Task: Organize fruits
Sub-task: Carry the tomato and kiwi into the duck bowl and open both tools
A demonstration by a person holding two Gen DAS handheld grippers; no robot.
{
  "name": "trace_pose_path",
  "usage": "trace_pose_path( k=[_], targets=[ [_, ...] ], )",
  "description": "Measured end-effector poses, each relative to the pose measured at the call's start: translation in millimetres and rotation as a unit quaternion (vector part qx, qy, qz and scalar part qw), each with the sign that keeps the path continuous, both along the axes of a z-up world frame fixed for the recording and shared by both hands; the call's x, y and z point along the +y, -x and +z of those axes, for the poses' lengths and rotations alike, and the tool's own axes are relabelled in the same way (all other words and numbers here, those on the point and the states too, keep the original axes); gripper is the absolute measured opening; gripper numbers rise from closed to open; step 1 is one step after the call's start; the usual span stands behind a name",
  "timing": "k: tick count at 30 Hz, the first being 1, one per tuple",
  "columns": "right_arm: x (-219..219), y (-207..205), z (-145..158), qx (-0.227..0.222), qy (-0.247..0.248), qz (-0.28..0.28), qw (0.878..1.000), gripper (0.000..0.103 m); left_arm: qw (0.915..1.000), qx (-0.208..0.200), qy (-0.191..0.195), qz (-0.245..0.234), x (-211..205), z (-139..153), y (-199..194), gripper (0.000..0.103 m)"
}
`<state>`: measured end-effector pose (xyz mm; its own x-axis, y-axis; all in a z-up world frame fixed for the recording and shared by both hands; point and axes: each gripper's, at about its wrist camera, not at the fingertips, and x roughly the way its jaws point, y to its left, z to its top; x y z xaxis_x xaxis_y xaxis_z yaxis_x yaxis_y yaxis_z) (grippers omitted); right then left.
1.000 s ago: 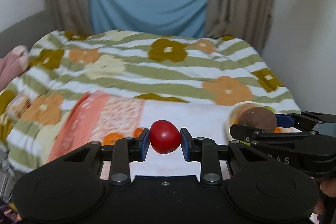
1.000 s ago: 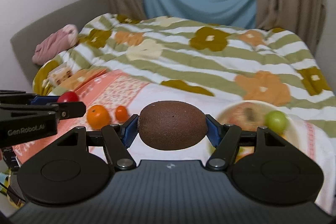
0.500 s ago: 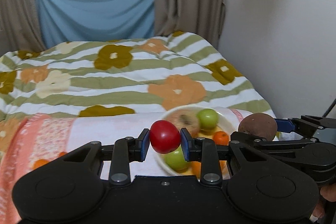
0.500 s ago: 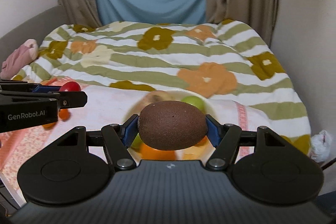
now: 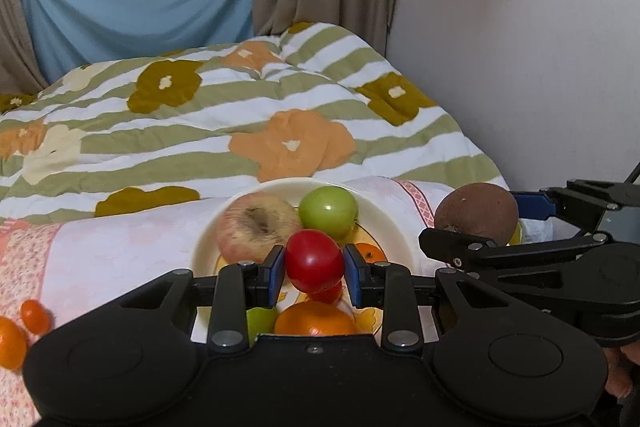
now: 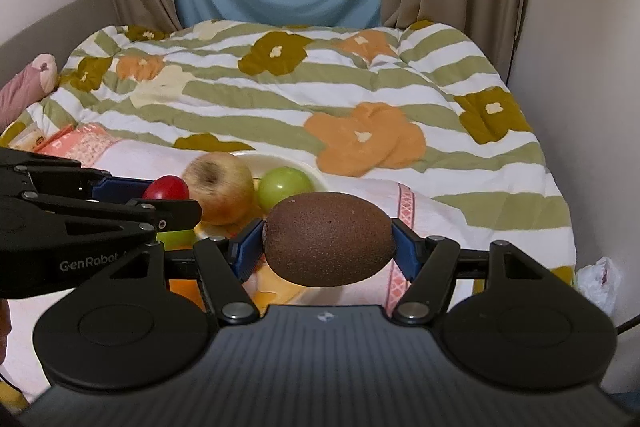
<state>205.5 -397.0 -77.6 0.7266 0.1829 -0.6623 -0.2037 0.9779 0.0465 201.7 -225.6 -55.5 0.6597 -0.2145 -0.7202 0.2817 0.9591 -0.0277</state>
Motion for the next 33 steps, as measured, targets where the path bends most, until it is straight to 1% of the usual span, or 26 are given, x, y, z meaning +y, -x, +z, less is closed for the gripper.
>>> trace_pose_path(
  k=[2,5,8,12,15,16,17,18,20,21,22,27,33],
  targets=[
    [-7.7,-6.4,-4.2,0.003,-0.005,-0.001,1.000,0.081,0.9999,0.004,-0.008,-0.005,-7.5,-5.2,-5.2,0.034],
    [-16.0,-15.5,-9.5,0.007,-0.009,-0.003,1.000,0.081,0.9998,0.018,-0.008,-0.008,-13.9,-13.4,-11.2,0.034],
    [-19.3,-25.4,-15.7,0.011,-0.009,0.002,1.000,0.081,0.9991,0.023,-0.029,-0.021,-24.0,-22.2,-10.5,0.034],
    [-19.1,-35.2,-19.1,0.015,-0.012,0.008,1.000,0.081,0.9978,0.035,-0.040,-0.040,-32.3,-34.7,-9.7,0.035],
    [-17.6,-41.3,-21.8,0.016,-0.015,0.011,1.000,0.081,0.9959,0.034,-0.058,-0.060,-39.7,-41.8,-8.0,0.035],
    [-15.8,-42.6,-22.1,0.017,-0.015,0.012,1.000,0.081,0.9956,0.033,-0.060,-0.064,-41.2,-42.8,-7.5,0.040],
    [-15.5,-44.2,-23.0,0.018,-0.015,0.013,1.000,0.081,0.9955,0.031,-0.062,-0.065,-42.2,-43.1,-7.4,0.049],
    [-14.9,-45.9,-23.6,0.019,-0.015,0.014,1.000,0.081,0.9955,0.028,-0.061,-0.066,-41.8,-42.6,-7.5,0.055],
    [-13.1,-48.1,-23.9,0.020,-0.016,0.016,1.000,0.081,0.9958,0.020,-0.060,-0.065,-40.4,-40.1,-7.5,0.089],
    [-11.8,-49.3,-23.8,0.020,-0.016,0.017,1.000,0.081,0.9960,0.010,-0.063,-0.062,-38.8,-37.8,-6.1,0.094],
    [-10.9,-50.2,-24.2,0.020,-0.016,0.019,0.999,0.081,0.9960,0.002,-0.065,-0.061,-38.6,-35.6,-4.8,0.096],
    [-2.6,-56.0,-22.4,0.025,-0.025,0.028,0.999,0.081,0.9966,-0.006,-0.067,-0.048,-27.3,-29.3,-5.2,0.096],
    [17.6,-63.5,-20.4,0.030,-0.032,0.049,0.998,0.081,0.9984,0.012,-0.051,-0.021,-4.4,-28.4,-6.4,0.096]
  ],
)
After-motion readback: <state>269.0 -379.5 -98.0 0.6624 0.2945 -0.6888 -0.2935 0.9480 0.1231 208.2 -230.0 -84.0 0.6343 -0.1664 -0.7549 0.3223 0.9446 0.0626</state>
